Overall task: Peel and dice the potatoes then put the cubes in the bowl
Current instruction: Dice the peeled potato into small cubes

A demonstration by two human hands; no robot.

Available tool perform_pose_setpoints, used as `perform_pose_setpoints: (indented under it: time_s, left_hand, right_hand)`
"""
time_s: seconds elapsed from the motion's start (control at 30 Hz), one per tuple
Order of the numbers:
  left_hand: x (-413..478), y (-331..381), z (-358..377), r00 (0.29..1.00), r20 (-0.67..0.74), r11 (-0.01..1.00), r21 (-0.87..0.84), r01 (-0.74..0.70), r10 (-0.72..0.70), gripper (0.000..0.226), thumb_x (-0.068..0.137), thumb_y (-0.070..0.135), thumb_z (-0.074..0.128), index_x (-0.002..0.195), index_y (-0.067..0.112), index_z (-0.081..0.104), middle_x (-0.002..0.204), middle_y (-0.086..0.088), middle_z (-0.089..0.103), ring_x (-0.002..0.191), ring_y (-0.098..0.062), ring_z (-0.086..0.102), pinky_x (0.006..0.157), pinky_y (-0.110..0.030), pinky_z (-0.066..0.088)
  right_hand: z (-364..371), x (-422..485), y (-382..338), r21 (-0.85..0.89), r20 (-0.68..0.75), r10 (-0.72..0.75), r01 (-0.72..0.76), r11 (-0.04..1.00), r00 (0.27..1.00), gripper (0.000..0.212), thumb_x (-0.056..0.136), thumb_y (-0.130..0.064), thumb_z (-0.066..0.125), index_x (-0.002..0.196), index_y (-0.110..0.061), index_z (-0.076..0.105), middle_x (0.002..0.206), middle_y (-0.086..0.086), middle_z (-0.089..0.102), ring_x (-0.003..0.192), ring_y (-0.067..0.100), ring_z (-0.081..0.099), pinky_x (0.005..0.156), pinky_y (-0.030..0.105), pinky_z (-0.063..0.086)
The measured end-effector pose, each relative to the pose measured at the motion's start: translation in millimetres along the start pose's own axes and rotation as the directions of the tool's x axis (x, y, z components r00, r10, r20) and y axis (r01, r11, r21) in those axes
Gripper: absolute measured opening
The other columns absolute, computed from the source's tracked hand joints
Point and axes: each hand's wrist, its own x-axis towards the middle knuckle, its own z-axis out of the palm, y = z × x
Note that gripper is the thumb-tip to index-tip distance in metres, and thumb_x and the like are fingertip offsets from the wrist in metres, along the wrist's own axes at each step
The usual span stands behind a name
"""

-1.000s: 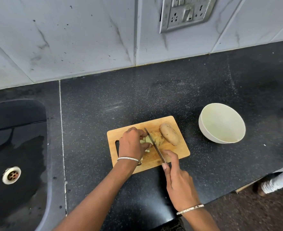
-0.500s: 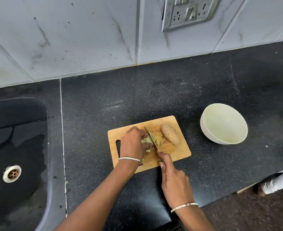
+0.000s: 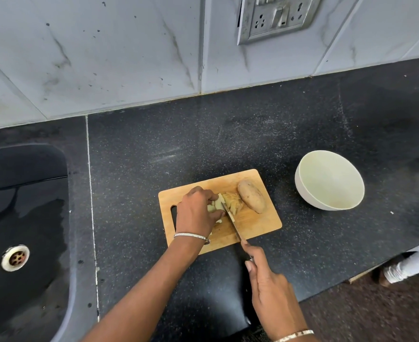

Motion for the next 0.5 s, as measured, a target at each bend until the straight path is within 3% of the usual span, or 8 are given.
perform_pose_setpoints:
  time_s: [0.17,0.27,0.5]
  left_hand:
    - [0.1,-1.1,-2.1,1.000,0.008,1.000,-0.025,-0.004,0.004,0.036,0.072,0.035,0.083,0.104,0.026,0.069,0.096,0.011,0.061,0.079,-0.003,0.046,0.064,-0.018,0.031]
    - [0.1,-1.3,-2.7,1.000,0.010,0.999,-0.037,0.001,0.000,0.039,0.070,0.035,0.084,0.104,0.027,0.068,0.092,0.012,0.060,0.080,-0.004,0.047,0.064,-0.019,0.031]
    - [-2.0,-2.9,-2.4,1.000,0.004,0.998,-0.067,0.016,-0.016,0.044,0.068,0.033,0.085,0.106,0.026,0.066,0.093,0.011,0.063,0.076,-0.006,0.048,0.065,-0.020,0.035]
  right_hand:
    - [-10.7,1.1,3.1,0.017,-0.003,-0.049,0.049,0.999,0.999,0.041,0.098,-0.050,0.017,0.137,-0.060,0.022,0.047,-0.005,0.039,0.044,0.012,0.045,0.047,0.029,0.039]
    - [-13.4,6.3,-0.5,0.031,-0.051,-0.074,0.075,0.997,0.996,0.041,0.099,-0.049,0.022,0.136,-0.066,0.022,0.046,-0.006,0.040,0.043,0.012,0.043,0.044,0.026,0.030]
    - [-8.3,17.2,-6.8,0.032,-0.064,-0.066,0.068,0.997,0.996,0.043,0.097,-0.049,0.021,0.136,-0.066,0.019,0.044,-0.006,0.037,0.041,0.010,0.041,0.045,0.025,0.029]
